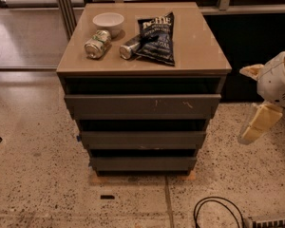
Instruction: Open bottom drawer
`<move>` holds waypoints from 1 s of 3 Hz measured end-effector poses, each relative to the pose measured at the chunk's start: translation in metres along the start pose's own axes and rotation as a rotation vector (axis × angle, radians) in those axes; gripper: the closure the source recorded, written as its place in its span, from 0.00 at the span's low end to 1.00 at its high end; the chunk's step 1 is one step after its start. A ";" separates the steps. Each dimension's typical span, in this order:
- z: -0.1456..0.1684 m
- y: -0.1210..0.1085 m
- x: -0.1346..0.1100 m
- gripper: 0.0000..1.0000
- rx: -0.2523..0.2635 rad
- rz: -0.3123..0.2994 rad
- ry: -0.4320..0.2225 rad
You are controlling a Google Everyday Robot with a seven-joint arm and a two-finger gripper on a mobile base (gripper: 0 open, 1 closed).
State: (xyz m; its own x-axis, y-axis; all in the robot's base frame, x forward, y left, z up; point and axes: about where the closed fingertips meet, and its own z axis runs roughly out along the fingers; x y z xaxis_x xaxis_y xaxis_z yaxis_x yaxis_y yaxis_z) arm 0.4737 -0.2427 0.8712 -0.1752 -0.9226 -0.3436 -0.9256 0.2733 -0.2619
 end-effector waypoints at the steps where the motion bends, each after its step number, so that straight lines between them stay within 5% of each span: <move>1: 0.044 -0.001 0.023 0.00 0.008 0.009 -0.099; 3: 0.130 0.008 0.042 0.00 0.008 -0.027 -0.301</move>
Offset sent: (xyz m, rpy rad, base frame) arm 0.0323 -0.0047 -0.1393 0.2763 -0.1340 0.1298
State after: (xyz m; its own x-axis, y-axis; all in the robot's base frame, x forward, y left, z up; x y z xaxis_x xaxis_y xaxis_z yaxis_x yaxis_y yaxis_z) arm 0.5024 -0.2442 0.7375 -0.0421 -0.8080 -0.5877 -0.9258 0.2527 -0.2811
